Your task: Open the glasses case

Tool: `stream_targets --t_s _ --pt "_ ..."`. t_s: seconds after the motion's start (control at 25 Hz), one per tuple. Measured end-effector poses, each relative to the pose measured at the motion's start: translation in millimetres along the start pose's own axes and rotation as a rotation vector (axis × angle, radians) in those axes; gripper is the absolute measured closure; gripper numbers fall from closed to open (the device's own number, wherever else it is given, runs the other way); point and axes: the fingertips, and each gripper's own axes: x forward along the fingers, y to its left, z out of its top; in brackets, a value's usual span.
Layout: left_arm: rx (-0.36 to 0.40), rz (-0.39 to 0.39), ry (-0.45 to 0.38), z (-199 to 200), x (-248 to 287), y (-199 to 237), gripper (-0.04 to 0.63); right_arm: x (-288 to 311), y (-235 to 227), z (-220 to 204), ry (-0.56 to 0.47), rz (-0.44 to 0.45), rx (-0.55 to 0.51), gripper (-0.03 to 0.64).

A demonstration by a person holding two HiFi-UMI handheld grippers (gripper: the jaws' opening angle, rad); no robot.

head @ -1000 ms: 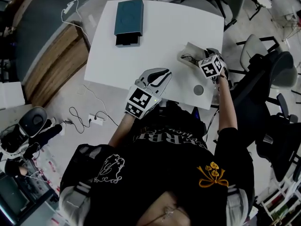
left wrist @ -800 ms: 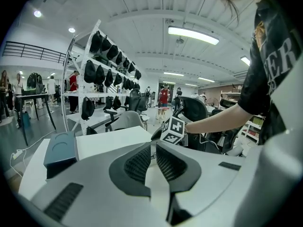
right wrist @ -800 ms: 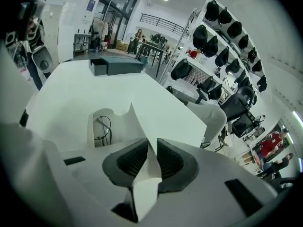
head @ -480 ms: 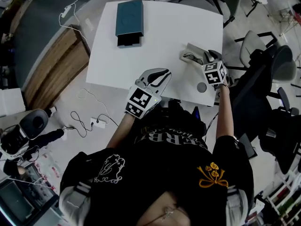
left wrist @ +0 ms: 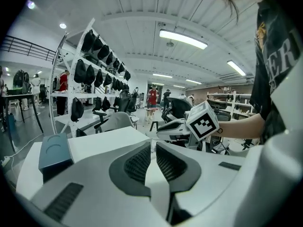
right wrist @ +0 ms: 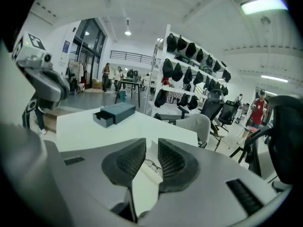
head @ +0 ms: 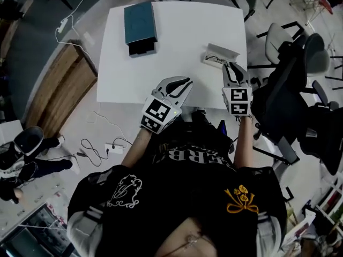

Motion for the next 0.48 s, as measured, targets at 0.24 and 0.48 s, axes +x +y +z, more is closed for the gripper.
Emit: stream_targets --t_s 0.24,0.48 --pt "0.028 -0.062 -0.014 -8 -23 1 0.551 -39 43 12 -0.054 -0.04 0.093 0.525" --pt "0.046 -0.141 -0.011 -24 -46 -1 0.551 -68 86 21 -0.106 -0.077 0.204 0.526"
